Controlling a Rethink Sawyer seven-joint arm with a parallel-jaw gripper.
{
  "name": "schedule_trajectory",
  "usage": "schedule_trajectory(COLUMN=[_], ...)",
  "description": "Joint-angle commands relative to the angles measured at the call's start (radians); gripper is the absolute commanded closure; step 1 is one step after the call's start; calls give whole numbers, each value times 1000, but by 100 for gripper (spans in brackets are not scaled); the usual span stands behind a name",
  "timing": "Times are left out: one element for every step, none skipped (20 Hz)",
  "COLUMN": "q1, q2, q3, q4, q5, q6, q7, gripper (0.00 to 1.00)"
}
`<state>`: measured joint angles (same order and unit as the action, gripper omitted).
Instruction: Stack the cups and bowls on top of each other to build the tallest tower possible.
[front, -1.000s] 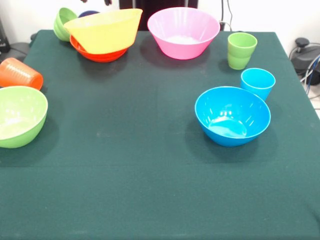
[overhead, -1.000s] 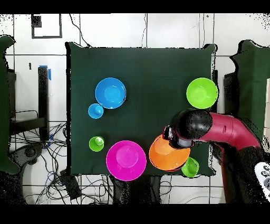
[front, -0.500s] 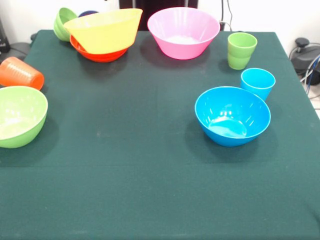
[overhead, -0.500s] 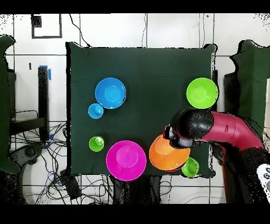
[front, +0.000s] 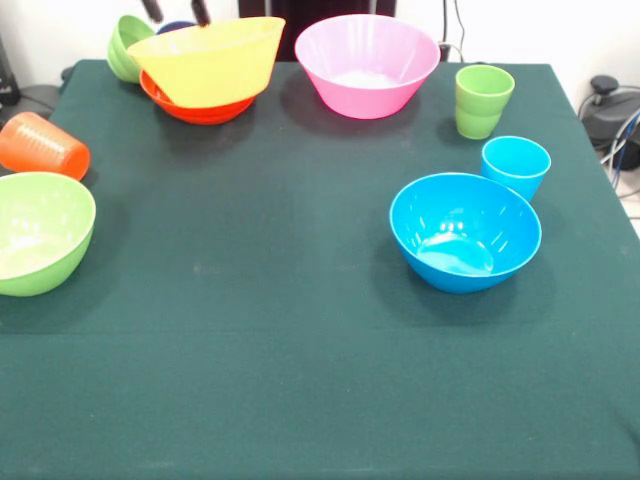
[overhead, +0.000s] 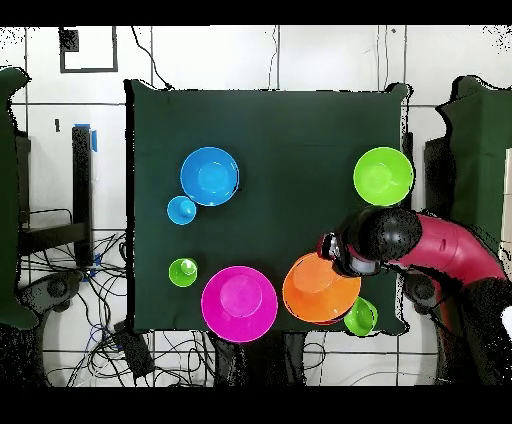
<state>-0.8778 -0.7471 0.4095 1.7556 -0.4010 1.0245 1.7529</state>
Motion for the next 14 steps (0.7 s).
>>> schedule_trajectory(q1=[-101, -116, -127, -140, -149, -159, -167, -176, -183, -189, -195, -200, -206, -209], q2=[272, 282, 291, 296, 301, 301, 301, 301, 300, 299, 300, 300, 302, 304], q3=[98, 107, 114, 122, 128, 135, 141, 148, 153, 158, 163, 169, 173, 178], q4=[-105, -110, -115, -113, -111, -103, -94, -85, -74, -65, -58, -52, -48, -48], q5=[-54, -67, -78, -90, -99, -111, -119, -126, -132, -138, -144, -150, -156, -161], q6=[-104, -112, -117, -128, -135, -149, -158, -168, -179, -187, -192, -197, -200, -200], q7=[-319, -329, -331, -334, -328, -325, -315, -306, -297, -286, -279, -272, -267, -264], gripper=[0, 0, 0, 0, 0, 0, 0, 0, 0, 0, 0, 0, 0, 0])
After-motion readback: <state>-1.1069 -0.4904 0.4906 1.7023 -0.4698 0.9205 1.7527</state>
